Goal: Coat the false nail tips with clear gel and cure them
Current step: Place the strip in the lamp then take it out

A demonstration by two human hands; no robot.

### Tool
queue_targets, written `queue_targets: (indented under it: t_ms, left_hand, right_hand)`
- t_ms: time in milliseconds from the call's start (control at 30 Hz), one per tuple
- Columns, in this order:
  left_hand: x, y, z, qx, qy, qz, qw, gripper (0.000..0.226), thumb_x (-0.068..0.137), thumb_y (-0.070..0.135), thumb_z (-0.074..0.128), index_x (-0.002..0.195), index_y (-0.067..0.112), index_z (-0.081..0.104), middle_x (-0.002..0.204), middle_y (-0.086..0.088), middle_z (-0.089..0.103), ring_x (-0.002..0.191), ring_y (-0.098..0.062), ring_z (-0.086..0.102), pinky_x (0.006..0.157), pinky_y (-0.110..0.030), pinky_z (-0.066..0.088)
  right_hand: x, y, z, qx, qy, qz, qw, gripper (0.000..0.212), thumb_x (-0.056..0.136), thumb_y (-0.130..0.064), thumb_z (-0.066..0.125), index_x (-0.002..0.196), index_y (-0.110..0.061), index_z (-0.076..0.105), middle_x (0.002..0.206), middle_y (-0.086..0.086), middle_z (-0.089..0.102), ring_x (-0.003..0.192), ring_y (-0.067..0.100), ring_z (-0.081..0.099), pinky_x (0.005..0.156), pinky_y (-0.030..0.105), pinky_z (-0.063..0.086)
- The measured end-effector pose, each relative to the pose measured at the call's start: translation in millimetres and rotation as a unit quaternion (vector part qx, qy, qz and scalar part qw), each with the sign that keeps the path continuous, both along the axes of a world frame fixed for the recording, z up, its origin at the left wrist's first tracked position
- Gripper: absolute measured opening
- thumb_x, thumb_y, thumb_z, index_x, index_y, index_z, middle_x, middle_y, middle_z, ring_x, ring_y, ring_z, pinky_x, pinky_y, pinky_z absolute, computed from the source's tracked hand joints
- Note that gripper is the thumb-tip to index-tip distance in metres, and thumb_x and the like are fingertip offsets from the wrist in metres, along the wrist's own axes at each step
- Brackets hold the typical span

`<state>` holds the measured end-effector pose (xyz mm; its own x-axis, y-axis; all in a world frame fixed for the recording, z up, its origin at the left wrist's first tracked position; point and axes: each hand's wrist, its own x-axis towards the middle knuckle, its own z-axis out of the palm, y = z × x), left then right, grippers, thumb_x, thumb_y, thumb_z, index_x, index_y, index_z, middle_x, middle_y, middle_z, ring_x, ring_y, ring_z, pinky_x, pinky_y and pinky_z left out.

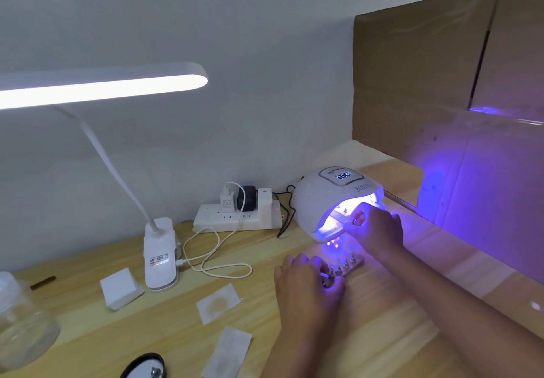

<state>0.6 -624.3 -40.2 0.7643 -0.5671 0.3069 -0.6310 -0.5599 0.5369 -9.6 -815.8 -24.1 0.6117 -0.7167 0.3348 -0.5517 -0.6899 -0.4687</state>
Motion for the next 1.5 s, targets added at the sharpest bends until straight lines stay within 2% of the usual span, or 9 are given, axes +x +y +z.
queue_targets:
  t_ms: [300, 400, 567, 800, 933, 1133, 1300, 1400, 1500]
  left_hand:
    - [0, 0, 1, -0.006, 0.004, 0.004, 1.000, 0.023, 0.082, 0.048, 0.057, 0.093, 0.030, 0.065, 0.096, 0.013, 0.060, 0.102, -0.013, 0.047, 0.083, -0.028, 0.030]
    - [-1, 0, 1, -0.013, 0.002, 0.002, 1.000, 0.021, 0.082, 0.048, 0.058, 0.091, 0.030, 0.065, 0.094, 0.013, 0.060, 0.100, -0.013, 0.048, 0.079, -0.028, 0.028]
    - [-2, 0, 2, -0.003, -0.014, 0.010, 1.000, 0.024, 0.084, 0.049, 0.054, 0.095, 0.030, 0.065, 0.094, 0.012, 0.057, 0.100, -0.014, 0.046, 0.078, -0.027, 0.025]
    - [-3, 2, 4, -0.016, -0.007, 0.003, 1.000, 0.023, 0.084, 0.047, 0.057, 0.093, 0.029, 0.066, 0.089, 0.011, 0.055, 0.097, -0.016, 0.046, 0.077, -0.027, 0.022]
    - [-3, 1, 6, -0.004, -0.006, 0.000, 1.000, 0.025, 0.085, 0.048, 0.054, 0.095, 0.029, 0.065, 0.093, 0.010, 0.057, 0.098, -0.016, 0.045, 0.078, -0.027, 0.023]
    - [-2, 0, 6, 0.028, -0.010, 0.019, 0.999, 0.029, 0.089, 0.049, 0.047, 0.107, 0.031, 0.061, 0.105, 0.010, 0.055, 0.108, -0.017, 0.042, 0.085, -0.028, 0.029]
    - [-1, 0, 5, 0.021, -0.006, 0.096, 0.995, 0.046, 0.087, 0.052, 0.057, 0.125, 0.028, 0.047, 0.120, 0.004, 0.050, 0.115, -0.022, 0.041, 0.093, -0.034, 0.030]
    - [-1, 0, 4, 0.022, 0.003, 0.122, 0.992, 0.046, 0.087, 0.052, 0.058, 0.123, 0.027, 0.044, 0.119, 0.003, 0.051, 0.114, -0.022, 0.041, 0.094, -0.034, 0.030]
    - [-1, 0, 4, 0.031, 0.005, 0.132, 0.991, 0.044, 0.087, 0.054, 0.055, 0.118, 0.025, 0.043, 0.116, 0.003, 0.051, 0.111, -0.022, 0.041, 0.094, -0.034, 0.031]
  right_hand:
    - [-62, -20, 8, -0.306, -0.050, 0.039, 0.950, 0.029, 0.062, -0.007, 0.082, 0.067, -0.016, 0.055, 0.060, -0.005, 0.048, 0.064, 0.028, 0.056, 0.067, 0.035, 0.026]
    - [-95, -29, 5, -0.411, -0.085, 0.032, 0.907, 0.011, 0.075, -0.018, 0.060, 0.067, -0.013, 0.055, 0.061, 0.003, 0.048, 0.059, 0.031, 0.055, 0.066, 0.038, 0.031]
    - [-116, -41, 2, -0.446, -0.094, 0.023, 0.890, 0.023, 0.083, -0.020, 0.041, 0.074, -0.010, 0.060, 0.064, 0.007, 0.048, 0.051, 0.032, 0.050, 0.057, 0.038, 0.038]
    - [-63, -62, 27, -0.411, 0.048, -0.006, 0.911, 0.043, 0.054, 0.004, 0.085, 0.093, 0.003, 0.069, 0.072, 0.018, 0.063, 0.056, 0.035, 0.062, 0.052, 0.035, 0.049]
    - [-33, -77, 29, -0.369, 0.301, -0.067, 0.877, 0.029, 0.097, -0.013, 0.049, 0.125, -0.019, 0.051, 0.122, 0.002, 0.060, 0.101, 0.019, 0.066, 0.084, 0.029, 0.047]
    - [-27, -78, 26, -0.302, 0.370, -0.106, 0.872, 0.027, 0.099, -0.016, 0.043, 0.111, -0.025, 0.065, 0.111, -0.002, 0.068, 0.106, 0.014, 0.063, 0.089, 0.025, 0.044]
    - [-53, -67, 15, -0.247, 0.188, -0.025, 0.950, 0.018, 0.096, -0.026, 0.049, 0.087, -0.023, 0.064, 0.093, -0.001, 0.068, 0.084, 0.021, 0.062, 0.078, 0.030, 0.040]
    - [-65, -54, 11, -0.054, 0.117, 0.148, 0.981, 0.010, 0.089, -0.024, 0.065, 0.079, -0.025, 0.068, 0.081, -0.006, 0.067, 0.076, 0.017, 0.061, 0.071, 0.032, 0.049]
    - [-62, -36, 14, 0.157, 0.082, 0.252, 0.951, 0.023, 0.082, -0.018, 0.076, 0.099, -0.031, 0.069, 0.099, -0.010, 0.067, 0.092, 0.011, 0.062, 0.084, 0.023, 0.050]
